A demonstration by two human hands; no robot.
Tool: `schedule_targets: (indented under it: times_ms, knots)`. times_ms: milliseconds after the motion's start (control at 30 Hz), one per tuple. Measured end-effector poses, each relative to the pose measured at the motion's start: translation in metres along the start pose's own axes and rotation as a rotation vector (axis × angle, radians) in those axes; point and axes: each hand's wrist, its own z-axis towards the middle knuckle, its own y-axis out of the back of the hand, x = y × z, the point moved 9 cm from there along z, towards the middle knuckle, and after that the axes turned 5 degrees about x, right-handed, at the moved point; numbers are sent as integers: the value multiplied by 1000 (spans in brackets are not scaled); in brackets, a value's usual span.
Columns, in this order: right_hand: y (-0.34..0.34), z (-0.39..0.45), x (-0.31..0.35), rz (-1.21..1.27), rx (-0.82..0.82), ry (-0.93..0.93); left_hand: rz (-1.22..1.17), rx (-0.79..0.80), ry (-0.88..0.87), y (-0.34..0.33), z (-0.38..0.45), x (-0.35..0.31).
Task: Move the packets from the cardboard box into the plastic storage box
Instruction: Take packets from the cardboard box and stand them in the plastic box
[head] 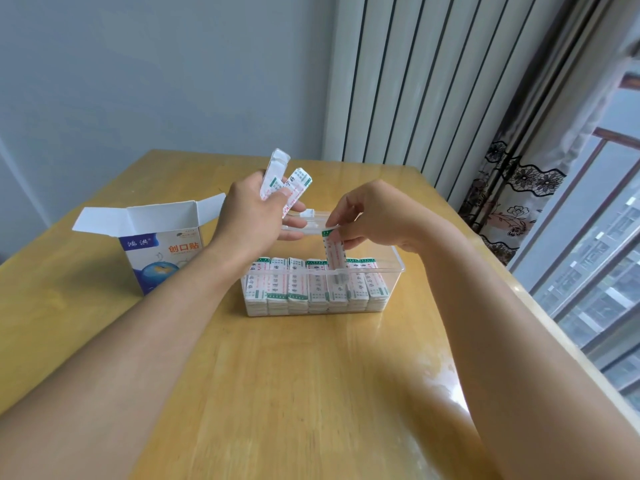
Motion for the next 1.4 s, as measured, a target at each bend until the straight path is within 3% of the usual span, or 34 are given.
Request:
schedule_targets:
  times_ms: [467, 767, 1400]
  knots:
    - [-22, 2, -10, -50, 130, -115, -7, 34, 24, -2, 1, 4]
    - [-20, 1, -3, -302, 75, -131, 6, 42, 31, -3, 2, 5]
    - [-20, 13, -10, -468, -21, -182, 22, 49, 32, -2, 2, 5]
